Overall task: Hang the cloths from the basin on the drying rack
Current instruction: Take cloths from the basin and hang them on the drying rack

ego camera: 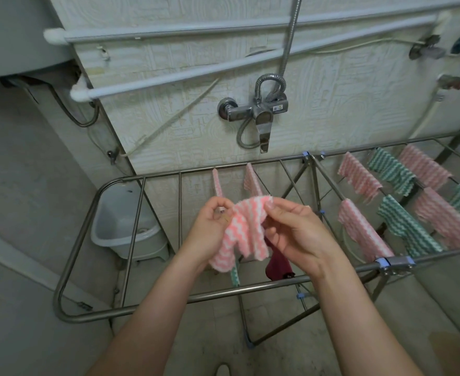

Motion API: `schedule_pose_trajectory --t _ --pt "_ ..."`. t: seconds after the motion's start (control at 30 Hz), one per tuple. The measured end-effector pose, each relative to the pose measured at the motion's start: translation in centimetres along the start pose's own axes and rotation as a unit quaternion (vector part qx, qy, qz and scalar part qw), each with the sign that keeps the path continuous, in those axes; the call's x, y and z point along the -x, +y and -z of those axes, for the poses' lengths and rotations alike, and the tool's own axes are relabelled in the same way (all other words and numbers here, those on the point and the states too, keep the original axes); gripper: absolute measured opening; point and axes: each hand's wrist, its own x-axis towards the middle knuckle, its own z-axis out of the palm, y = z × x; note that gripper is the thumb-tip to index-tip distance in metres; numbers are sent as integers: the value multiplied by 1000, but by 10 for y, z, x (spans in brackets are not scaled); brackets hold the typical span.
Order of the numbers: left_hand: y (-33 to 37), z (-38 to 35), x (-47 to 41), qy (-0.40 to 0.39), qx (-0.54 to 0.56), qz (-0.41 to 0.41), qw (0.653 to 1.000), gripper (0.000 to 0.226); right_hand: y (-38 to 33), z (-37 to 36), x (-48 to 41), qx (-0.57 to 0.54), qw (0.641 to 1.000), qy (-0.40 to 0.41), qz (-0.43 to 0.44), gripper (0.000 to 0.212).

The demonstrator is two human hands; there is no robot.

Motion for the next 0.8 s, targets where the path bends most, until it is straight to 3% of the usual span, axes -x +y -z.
schedule_pose_trajectory --t 0.13,0.17,0.23,0.33,0.47,0.63,0.8 --pt "4 -5 -1 55 -145 -88 984 8 3 -10 -6 -42 998 41 19 14" --pt "7 -7 -1 61 -150 -112 980 5 4 -12 -8 -55 997 52 26 13" --pt "16 -8 0 32 -96 -137 985 19 6 -19 -14 -71 995 63 43 12" --pt "26 -7 -4 -33 -81 -133 987 36 6 -22 -19 -32 995 74 55 15" --pt "31 1 -25 -72 -66 -136 986 7 0 -17 -33 59 994 75 50 17" --pt "35 7 -50 -127 52 -65 988 20 -24 -6 -52 187 977 80 57 16" --pt "42 7 -77 -151 15 -49 987 12 -45 -2 -76 207 976 70 16 10"
